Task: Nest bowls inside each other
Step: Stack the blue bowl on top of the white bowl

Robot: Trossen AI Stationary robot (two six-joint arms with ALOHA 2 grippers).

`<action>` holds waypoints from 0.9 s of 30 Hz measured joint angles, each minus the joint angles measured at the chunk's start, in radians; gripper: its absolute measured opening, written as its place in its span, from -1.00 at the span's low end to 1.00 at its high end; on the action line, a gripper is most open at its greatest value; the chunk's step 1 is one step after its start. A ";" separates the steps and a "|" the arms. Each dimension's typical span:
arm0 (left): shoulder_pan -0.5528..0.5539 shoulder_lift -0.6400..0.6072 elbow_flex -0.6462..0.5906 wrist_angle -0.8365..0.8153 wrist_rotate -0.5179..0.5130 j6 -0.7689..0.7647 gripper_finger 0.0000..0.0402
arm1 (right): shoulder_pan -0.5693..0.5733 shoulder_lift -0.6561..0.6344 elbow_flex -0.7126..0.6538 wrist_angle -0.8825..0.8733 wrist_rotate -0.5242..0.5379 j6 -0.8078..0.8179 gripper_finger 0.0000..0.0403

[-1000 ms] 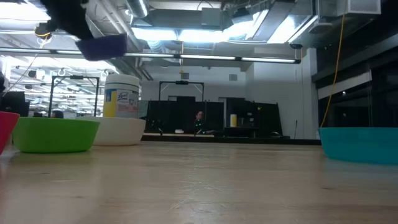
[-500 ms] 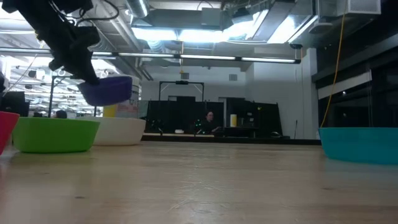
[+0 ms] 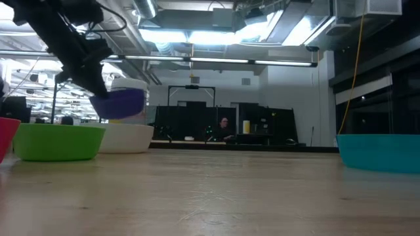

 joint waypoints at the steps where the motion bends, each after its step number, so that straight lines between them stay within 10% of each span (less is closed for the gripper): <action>1: 0.010 0.013 -0.001 0.011 0.011 0.001 -0.99 | 0.004 0.000 0.000 0.000 0.001 0.000 -0.39; 27: 0.151 0.200 -0.001 0.044 0.133 0.041 -0.99 | 0.013 -0.035 0.000 -0.013 0.008 0.000 -0.41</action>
